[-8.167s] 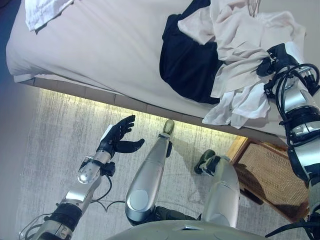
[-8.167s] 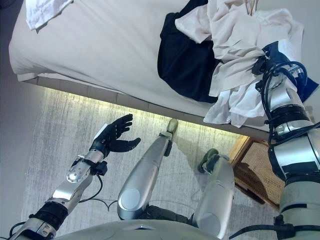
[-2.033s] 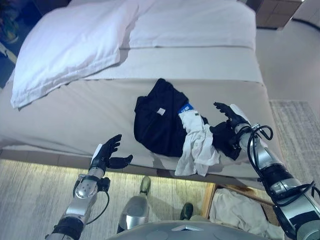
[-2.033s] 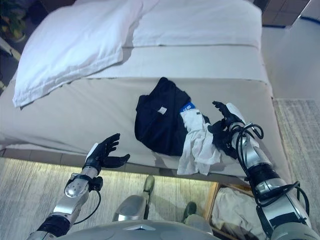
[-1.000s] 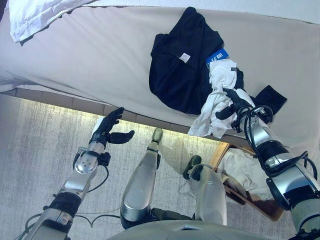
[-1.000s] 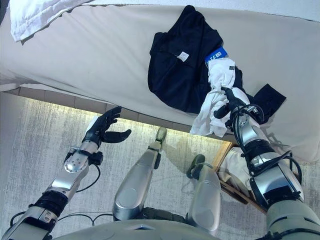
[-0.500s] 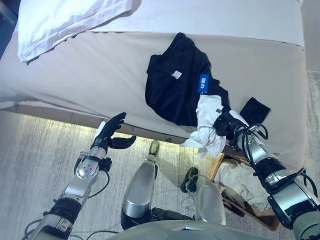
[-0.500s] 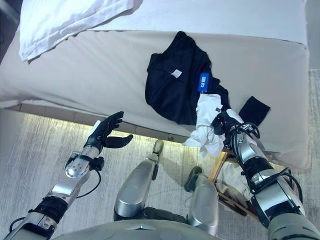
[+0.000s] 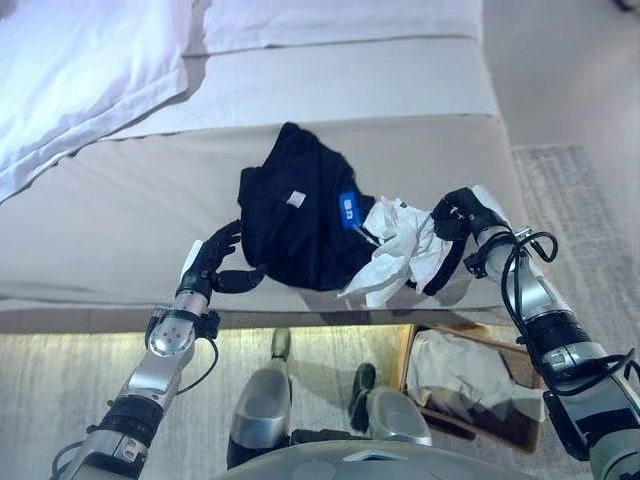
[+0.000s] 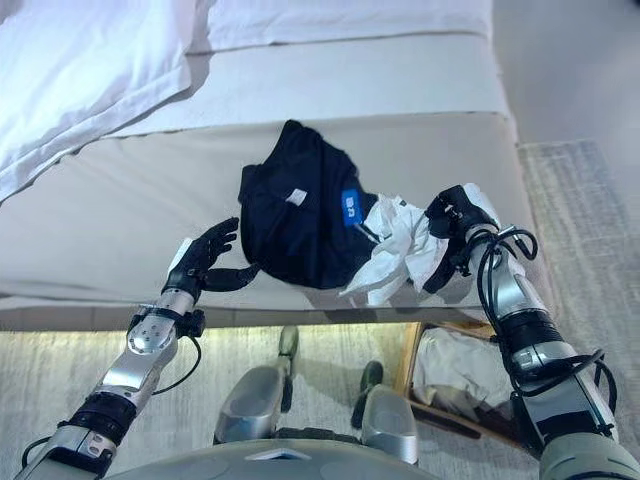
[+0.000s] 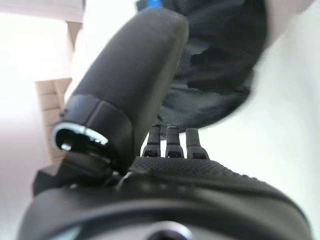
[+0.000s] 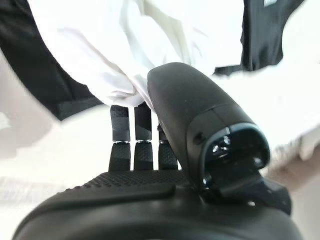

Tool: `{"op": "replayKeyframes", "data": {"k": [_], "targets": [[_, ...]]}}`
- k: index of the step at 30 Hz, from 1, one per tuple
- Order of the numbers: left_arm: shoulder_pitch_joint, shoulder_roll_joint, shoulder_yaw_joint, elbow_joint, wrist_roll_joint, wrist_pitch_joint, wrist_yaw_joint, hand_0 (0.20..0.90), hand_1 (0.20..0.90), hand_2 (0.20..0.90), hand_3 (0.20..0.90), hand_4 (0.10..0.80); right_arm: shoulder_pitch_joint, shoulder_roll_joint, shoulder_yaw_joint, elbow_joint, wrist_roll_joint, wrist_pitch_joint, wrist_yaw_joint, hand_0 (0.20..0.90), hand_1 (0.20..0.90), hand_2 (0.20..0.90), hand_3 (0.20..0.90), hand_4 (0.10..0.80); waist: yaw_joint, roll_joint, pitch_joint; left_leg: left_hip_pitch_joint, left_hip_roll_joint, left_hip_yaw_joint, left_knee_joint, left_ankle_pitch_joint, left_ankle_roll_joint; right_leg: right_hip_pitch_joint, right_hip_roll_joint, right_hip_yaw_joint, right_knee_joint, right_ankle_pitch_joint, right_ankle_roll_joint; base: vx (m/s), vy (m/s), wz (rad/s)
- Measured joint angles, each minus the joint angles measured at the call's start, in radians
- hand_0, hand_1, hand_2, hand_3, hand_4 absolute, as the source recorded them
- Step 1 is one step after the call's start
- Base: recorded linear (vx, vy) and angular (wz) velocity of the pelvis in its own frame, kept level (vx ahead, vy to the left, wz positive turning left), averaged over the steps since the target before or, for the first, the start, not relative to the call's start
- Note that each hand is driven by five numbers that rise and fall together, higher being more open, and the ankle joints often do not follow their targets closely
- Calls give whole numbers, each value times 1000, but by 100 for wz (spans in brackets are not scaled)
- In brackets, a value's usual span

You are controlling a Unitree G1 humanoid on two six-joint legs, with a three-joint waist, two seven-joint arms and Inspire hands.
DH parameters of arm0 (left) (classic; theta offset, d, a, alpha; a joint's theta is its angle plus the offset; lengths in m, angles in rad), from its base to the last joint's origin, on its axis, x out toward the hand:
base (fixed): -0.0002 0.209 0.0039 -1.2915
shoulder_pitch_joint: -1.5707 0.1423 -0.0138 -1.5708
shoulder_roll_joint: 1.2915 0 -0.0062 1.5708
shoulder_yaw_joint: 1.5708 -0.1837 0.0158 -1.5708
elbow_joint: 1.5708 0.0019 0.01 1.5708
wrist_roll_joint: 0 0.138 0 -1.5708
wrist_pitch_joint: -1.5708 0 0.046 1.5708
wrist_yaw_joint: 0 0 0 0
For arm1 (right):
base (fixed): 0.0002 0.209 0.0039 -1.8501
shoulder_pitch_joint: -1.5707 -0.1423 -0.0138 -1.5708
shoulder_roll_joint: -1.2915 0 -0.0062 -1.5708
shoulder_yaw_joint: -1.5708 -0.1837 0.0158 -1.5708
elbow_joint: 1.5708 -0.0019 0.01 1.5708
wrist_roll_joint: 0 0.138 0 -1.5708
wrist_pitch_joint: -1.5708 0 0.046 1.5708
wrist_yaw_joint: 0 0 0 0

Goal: Pick up the clothes from the bed and place them into the basket

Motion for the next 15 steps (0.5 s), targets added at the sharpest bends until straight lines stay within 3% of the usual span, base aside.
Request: {"op": "replayKeyframes", "data": {"k": [10, 15], "targets": [[32, -10, 9, 18, 0, -3, -3, 900, 900, 900, 900, 800, 14, -73, -84, -165, 25, -37, -26, 300, 300, 300, 200, 100, -50, -2, -55, 38, 2, 53, -42, 0, 0, 26, 7, 48, -78, 40, 2, -8, 21, -15], [46, -12, 13, 23, 40, -4, -9, 900, 900, 900, 900, 800, 111, -132, -237, -291, 41, -63, -50, 300, 300, 300, 200, 100, -79, -2, -56, 56, 4, 80, -50, -2, 2, 25, 7, 77, -80, 47, 8, 40, 27, -15]]}}
